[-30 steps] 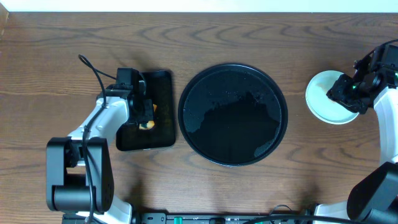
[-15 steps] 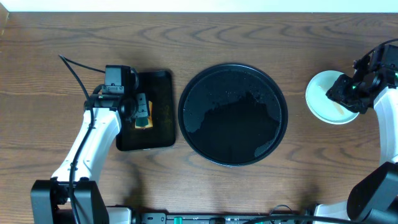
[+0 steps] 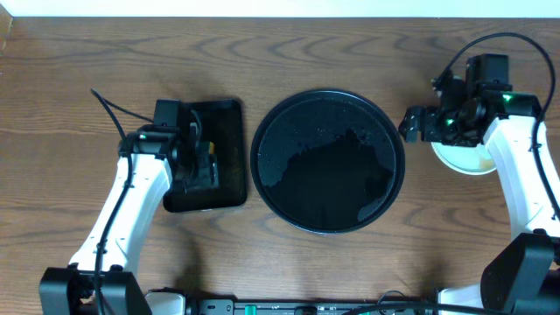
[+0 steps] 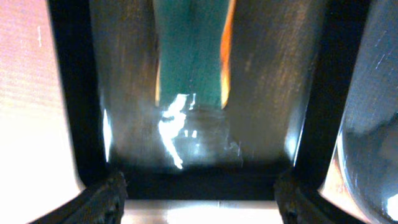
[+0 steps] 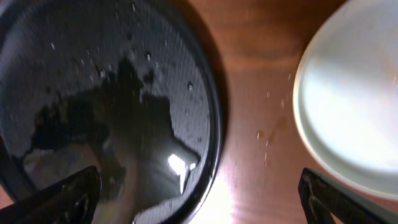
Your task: Clean dirty plates on tray and stack at the side
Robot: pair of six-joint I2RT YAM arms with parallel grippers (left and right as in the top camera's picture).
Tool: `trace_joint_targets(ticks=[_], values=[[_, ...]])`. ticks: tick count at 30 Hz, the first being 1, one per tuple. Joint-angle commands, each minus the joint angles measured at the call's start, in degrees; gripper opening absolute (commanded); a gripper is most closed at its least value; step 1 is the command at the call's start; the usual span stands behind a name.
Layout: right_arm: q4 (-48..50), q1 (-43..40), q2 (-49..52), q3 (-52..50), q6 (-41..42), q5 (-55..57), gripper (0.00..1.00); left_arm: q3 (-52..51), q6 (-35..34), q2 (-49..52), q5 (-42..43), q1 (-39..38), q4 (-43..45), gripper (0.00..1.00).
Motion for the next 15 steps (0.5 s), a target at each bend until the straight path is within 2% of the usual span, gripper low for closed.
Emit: trace_joint_targets(ticks=[1,6,9,10,12,15], values=[[-1.8,-0.1,0.0,-0.3,2.2,3.1,0.99,3.3,-1.5,-1.4,0.1,0.3,-5.6,0.78],[-5.6,-0.2,-2.4,-0.8,2.3,4.4,0.99,2.1,-0.3,-6.4,0.1,0.1,-8.4,0.79],[-3.5,-0.1,-7.9,-4.8,2.3,5.6,0.99,-0.7,-0.3,-13.1,0.1,0.1,-7.8,0.80],[-2.5,-0.1,-9.5,-6.3,2.3,5.6,0.99,-1.3,-0.3,-14.7,0.1,0.1,-7.5,0.85],[0.6,0.0,-15.1,-11.0,2.5,5.6,0.99,-3.1,-0.1,-19.4,0.1,0.1,-6.0,0.85],[6.9,0.0,-28.7,-21.6,2.8,5.7,0.99,-8.0,4.2,-30.6,4.3,0.1,-0.2,0.85]])
